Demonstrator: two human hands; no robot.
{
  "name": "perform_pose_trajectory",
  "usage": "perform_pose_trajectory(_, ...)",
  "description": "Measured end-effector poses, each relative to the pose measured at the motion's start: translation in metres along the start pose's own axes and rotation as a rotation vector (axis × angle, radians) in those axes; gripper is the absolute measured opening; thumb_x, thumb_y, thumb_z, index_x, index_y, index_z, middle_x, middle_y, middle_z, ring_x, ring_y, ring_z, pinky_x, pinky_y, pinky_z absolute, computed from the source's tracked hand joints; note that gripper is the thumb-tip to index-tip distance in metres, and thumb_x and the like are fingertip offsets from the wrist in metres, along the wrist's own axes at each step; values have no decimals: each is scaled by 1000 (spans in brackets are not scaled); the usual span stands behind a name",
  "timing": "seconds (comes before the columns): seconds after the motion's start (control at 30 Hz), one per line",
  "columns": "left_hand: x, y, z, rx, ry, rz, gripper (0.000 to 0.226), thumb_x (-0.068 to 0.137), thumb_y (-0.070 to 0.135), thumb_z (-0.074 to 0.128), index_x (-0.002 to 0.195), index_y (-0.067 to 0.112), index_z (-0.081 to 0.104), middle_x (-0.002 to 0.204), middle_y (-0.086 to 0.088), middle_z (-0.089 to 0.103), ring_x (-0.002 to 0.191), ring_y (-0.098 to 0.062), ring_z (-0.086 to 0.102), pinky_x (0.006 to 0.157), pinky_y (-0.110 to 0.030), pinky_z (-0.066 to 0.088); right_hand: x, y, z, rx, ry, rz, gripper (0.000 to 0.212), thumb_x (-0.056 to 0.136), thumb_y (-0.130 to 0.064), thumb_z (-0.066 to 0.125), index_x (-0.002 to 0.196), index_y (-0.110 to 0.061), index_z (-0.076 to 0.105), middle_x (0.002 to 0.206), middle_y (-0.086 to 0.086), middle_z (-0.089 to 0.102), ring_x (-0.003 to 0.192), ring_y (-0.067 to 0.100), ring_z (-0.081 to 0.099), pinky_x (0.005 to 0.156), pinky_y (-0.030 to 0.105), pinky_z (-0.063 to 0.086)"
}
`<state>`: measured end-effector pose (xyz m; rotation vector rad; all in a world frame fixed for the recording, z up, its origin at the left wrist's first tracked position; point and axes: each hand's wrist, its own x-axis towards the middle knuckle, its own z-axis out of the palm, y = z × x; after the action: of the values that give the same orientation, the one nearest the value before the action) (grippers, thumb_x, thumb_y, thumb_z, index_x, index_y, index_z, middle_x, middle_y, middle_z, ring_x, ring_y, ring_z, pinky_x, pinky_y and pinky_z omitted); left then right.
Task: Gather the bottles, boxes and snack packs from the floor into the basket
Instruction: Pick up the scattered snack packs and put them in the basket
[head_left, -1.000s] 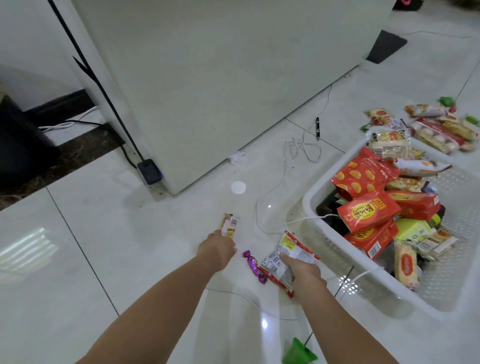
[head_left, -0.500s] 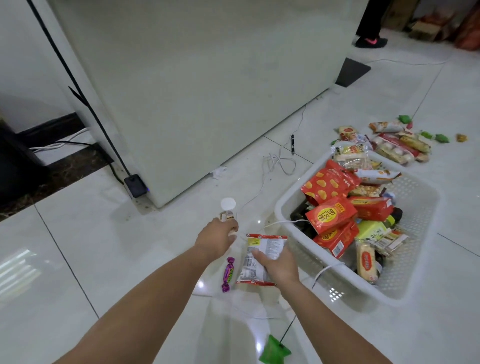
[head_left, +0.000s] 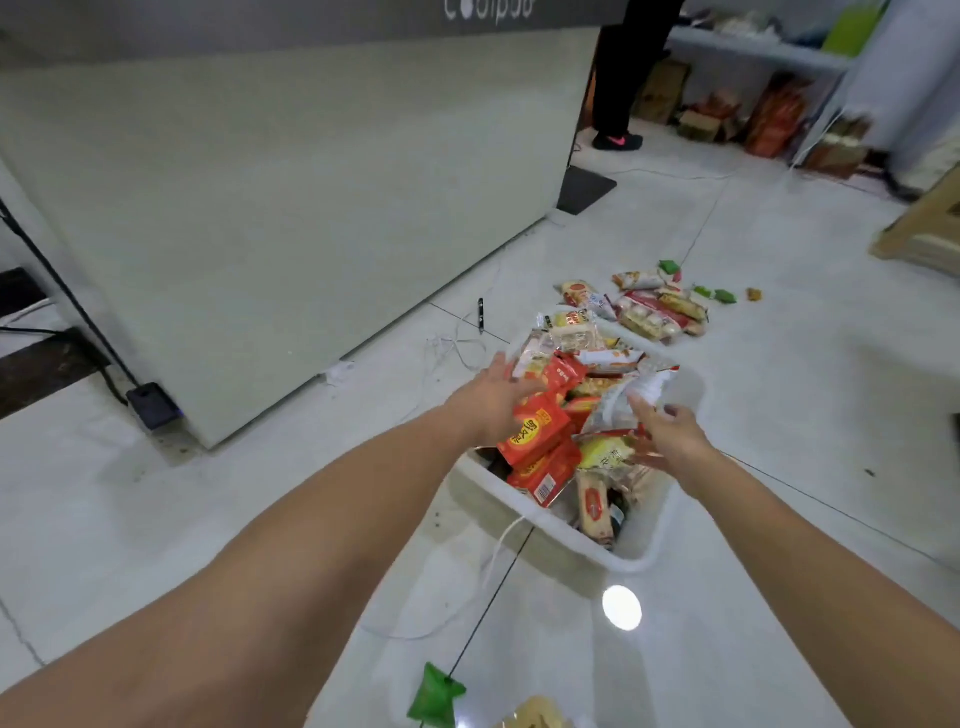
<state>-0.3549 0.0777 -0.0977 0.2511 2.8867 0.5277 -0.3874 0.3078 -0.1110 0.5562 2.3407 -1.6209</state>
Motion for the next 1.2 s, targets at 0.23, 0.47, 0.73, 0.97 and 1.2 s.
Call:
perform_pose_trajectory(0.23,-8,-14,15,270,-178,36,81,86,34,63,146,49,11,158,-7,-16,146,-32,-9,117,-53,14,-11,63,-18,-309,134,30,76,87,-48,57,141,-2,30,138,19,43,124,35,45,96,38,39)
perform_pose_trajectory(0.47,-77,-101,29,442,-280,-41,93,85,32,63,149,40,-5,158,-10,-17,147,-30,-4,119,-42,14,-52,144,-5,-361,224,-15,64,85,-47,59,127,-1,45,129,21,50,122,35,46,98,43,39)
perform_pose_trajectory(0.73,-143,-160,69,622,-502,-18,92,87,27,61,147,43,-7,157,-10,-21,147,-31,-3,115,-40,22,-135,209,51,-559,-303,-11,100,56,-64,75,138,-22,34,131,2,34,125,23,36,105,38,37)
perform_pose_trajectory(0.97,-148,-157,95,680,-568,178,62,90,5,41,146,31,26,160,5,-8,137,-25,31,101,-35,40,-164,235,82,-1303,-620,-398,94,59,-47,74,139,-41,26,144,-6,20,133,20,22,102,36,29)
perform_pose_trajectory(1.2,-144,-156,119,704,-701,182,45,90,0,40,134,11,46,160,10,6,118,-29,52,78,-32,42,-164,233,89,-1302,-321,-152,71,65,-64,65,120,-23,46,113,-3,44,116,18,44,91,31,37)
